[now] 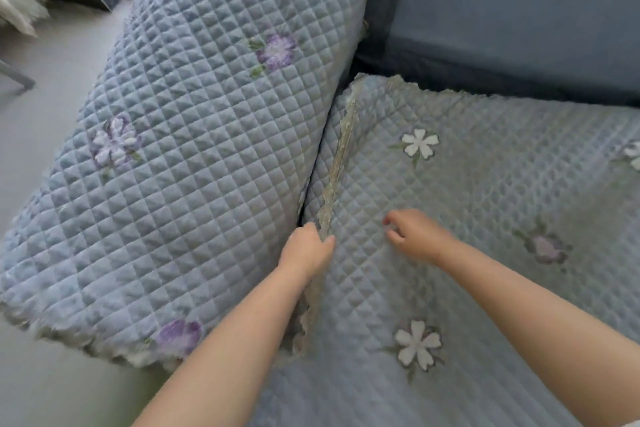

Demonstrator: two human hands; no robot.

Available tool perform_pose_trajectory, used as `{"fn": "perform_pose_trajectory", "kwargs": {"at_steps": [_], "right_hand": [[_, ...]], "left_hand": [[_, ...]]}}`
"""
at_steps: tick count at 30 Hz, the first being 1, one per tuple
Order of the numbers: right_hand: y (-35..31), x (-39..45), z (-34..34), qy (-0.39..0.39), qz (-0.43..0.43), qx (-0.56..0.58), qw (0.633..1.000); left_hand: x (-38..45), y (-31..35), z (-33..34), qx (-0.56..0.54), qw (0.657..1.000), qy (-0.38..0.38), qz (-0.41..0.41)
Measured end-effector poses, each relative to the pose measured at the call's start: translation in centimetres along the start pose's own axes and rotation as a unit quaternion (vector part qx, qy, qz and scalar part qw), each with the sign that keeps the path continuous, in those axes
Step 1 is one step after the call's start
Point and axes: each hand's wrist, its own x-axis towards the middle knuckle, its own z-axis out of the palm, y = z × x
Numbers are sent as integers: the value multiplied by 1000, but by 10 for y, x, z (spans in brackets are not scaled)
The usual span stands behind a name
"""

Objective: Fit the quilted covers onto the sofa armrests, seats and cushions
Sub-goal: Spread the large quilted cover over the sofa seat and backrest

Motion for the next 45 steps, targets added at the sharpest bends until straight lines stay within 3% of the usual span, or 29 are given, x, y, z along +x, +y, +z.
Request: {"fn": "perform_pose_trajectory", "kwargs": {"at_steps": [5, 8, 13, 19, 27, 33, 39, 41, 45], "right_hand": [[27, 75, -37, 98, 0, 4, 995], [33, 114, -54, 118, -8, -21, 993], [37, 163, -85, 149, 12, -35, 988], [51, 245, -109, 228, 68, 17, 971], [71, 255, -127, 125, 61, 13, 990], [104, 234, -164, 144, 112, 30, 983], [106, 258, -155, 82, 150, 22, 985], [101, 268, -164, 75, 163, 42, 983], [74, 287, -184, -59, 154, 103, 981]], "left_hand": [[68, 42, -16, -60, 994, 90, -24], [100, 61, -17, -76, 990, 116, -33], [144, 69, -16, -136, 986, 89, -41], [183, 48, -9, -267, 962, 37, 34], [177, 40, -12, -298, 950, -7, 94], [174, 57, -26, -378, 921, -64, 66], [198, 75, -14, -387, 920, -24, 57], [204, 74, -8, -342, 935, -52, 73], [221, 68, 0, -321, 943, -65, 63]]}}
